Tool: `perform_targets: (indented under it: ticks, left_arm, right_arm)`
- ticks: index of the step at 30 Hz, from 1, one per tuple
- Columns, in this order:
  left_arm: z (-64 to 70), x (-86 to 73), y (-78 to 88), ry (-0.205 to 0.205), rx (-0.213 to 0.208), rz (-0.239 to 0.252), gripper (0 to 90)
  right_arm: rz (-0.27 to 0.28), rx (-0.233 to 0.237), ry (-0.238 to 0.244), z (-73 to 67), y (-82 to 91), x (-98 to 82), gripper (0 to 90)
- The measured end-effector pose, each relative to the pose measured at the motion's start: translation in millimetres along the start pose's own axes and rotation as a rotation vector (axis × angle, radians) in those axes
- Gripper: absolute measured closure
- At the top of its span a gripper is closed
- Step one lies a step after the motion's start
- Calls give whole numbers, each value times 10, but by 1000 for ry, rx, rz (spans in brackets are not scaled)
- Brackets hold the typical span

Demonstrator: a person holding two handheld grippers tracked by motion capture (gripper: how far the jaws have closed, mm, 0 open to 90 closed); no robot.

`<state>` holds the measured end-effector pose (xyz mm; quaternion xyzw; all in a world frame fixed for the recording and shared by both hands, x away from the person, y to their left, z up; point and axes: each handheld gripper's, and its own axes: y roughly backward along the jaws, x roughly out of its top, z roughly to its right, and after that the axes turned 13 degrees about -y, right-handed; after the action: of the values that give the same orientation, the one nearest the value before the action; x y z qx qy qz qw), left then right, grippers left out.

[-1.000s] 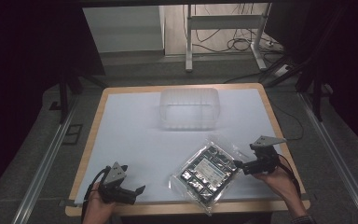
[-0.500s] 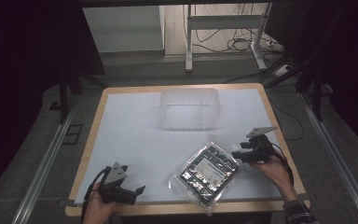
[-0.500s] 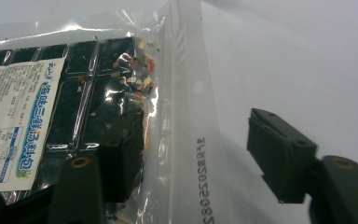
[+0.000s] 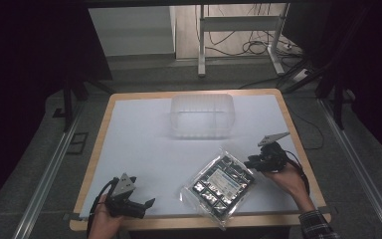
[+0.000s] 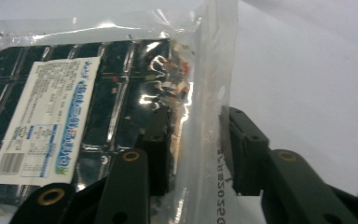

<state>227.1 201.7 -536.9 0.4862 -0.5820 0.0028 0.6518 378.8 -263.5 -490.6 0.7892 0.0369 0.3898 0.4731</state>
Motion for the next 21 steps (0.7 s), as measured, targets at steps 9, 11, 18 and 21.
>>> perform_targets:
  ticks: [9, 11, 18, 21]
  left_arm:
    - [6, 3, -7, -8, -2, -7, 3]
    - [6, 3, -7, -8, -3, -7, 3]
    - [7, 5, -6, -15, -3, -13, 3]
    - [6, 4, -3, -13, -2, -11, 3]
  right_arm:
    - [-56, -58, 14, -41, -155, -31, 733]
    - [-51, -55, 7, -28, -173, -39, 755]
    - [-51, -53, -52, -23, -164, -37, 887]
    - [-44, -47, -65, -22, -137, -27, 890]
